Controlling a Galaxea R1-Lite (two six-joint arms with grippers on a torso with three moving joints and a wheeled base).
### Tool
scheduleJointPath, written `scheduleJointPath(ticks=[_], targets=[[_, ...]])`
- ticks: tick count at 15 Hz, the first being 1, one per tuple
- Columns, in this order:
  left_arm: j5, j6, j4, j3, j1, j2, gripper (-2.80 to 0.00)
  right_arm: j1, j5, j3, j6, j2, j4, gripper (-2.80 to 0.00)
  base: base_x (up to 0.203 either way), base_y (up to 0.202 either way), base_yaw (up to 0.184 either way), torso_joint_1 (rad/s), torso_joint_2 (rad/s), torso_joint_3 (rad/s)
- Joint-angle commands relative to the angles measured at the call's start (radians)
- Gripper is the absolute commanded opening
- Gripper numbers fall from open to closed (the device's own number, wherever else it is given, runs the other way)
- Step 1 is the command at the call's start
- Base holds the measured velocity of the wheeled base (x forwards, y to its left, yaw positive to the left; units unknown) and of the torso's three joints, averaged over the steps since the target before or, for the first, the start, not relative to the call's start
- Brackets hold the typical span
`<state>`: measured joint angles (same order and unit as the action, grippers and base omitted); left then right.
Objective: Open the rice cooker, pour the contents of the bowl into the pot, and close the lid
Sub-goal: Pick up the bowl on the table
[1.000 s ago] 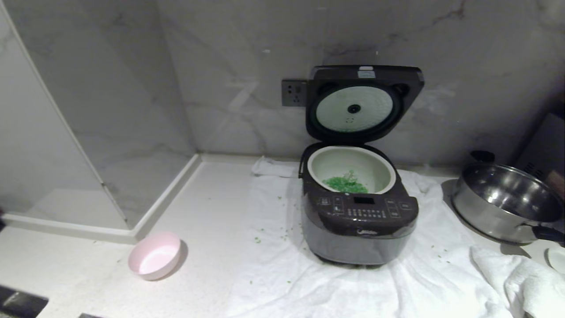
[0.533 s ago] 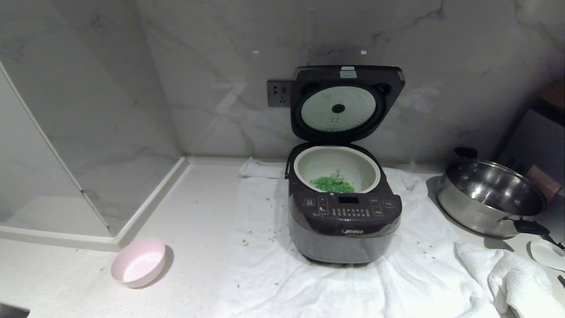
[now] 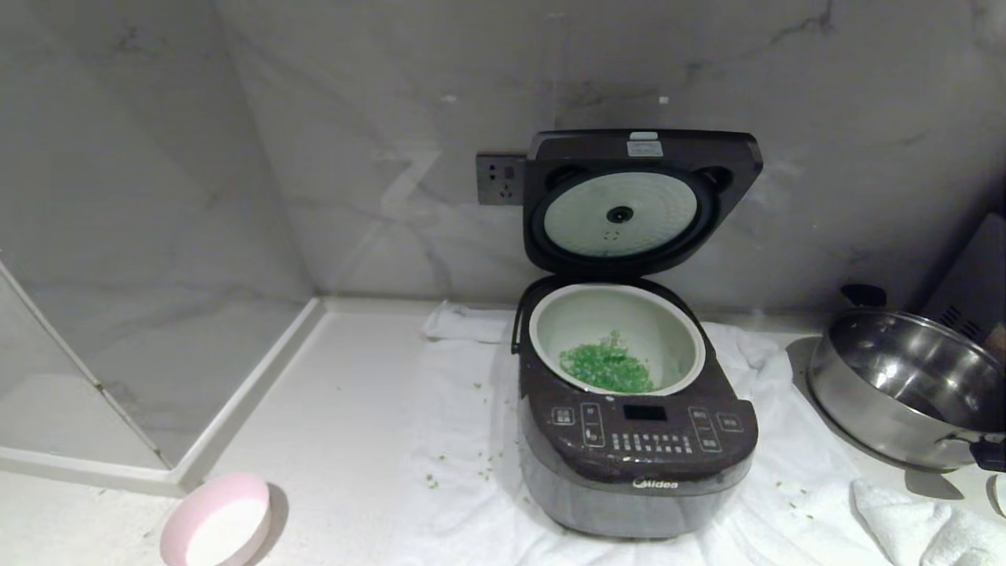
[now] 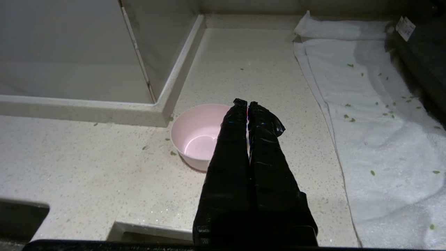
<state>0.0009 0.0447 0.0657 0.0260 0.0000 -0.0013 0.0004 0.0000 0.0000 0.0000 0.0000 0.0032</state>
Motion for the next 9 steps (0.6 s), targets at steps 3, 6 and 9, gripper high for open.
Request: scheduleJointPath(ticks=[3, 6, 9], targets=[[0.002, -0.005, 0.009, 0.008, 0.002, 0.0, -2.8, 0.001, 0.0, 0.002, 0.0, 0.0, -0.001, -2.8, 0.0, 0.0, 0.0, 0.0, 0.0, 0.0], [0.0, -0.009, 0.059, 0.106, 0.002, 0.114, -2.8, 0.001, 0.0, 0.002, 0.0, 0.0, 0.0, -2.8, 0.0, 0.0, 0.0, 0.0, 0.0, 0.0], [-0.003, -0.04, 0.085, 0.246, 0.006, 0.366, -2.8, 0.001, 0.0, 0.002, 0.0, 0.0, 0.0, -2.8, 0.0, 0.0, 0.0, 0.0, 0.0, 0.0]])
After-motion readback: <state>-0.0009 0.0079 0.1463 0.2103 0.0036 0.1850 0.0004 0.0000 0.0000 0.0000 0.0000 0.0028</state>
